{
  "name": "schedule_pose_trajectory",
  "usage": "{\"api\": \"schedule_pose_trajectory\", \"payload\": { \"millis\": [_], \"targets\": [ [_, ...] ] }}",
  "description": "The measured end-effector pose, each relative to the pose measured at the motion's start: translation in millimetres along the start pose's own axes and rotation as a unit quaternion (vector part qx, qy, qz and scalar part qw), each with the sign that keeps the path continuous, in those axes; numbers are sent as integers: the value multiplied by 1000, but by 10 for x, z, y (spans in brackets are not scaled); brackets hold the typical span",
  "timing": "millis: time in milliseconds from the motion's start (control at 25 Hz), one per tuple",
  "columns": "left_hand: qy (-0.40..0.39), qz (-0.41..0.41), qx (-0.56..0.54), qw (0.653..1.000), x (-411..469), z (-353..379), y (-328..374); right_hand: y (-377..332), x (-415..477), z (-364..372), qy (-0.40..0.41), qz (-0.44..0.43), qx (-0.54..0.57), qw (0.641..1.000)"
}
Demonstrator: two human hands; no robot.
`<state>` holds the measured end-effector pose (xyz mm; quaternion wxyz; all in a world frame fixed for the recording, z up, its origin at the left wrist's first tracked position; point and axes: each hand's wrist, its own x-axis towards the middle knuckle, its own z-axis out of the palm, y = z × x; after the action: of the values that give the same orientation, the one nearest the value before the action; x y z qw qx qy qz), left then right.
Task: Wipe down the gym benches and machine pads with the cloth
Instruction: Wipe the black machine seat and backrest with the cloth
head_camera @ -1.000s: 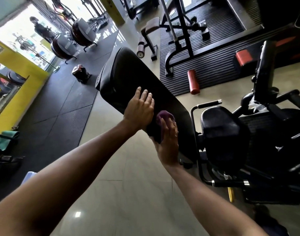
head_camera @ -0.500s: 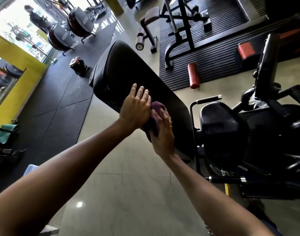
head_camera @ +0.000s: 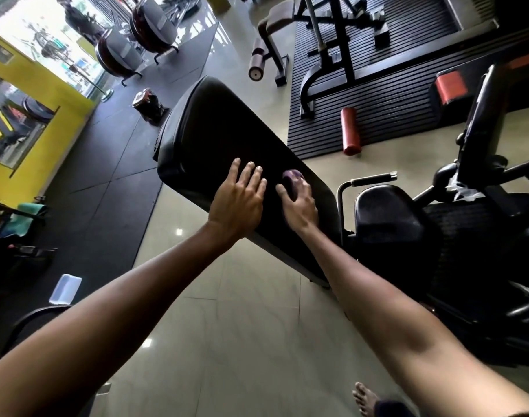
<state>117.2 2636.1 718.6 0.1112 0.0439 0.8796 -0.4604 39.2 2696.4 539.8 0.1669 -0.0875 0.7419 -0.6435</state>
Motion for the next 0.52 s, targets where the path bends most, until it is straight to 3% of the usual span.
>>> {"api": "schedule_pose_trajectory", "payload": {
  "millis": [200, 400, 520],
  "targets": [
    [-42, -4, -29, 999, 35, -54, 14, 367, -627, -83, -24, -95, 16, 995],
    [-90, -37, -69, 993, 306, -99, 175, 533, 74, -142, -19, 79, 28, 996],
    [-98, -51, -72, 991, 482, -47, 230, 70, 616, -65, -10, 65, 34, 997]
  ]
}}
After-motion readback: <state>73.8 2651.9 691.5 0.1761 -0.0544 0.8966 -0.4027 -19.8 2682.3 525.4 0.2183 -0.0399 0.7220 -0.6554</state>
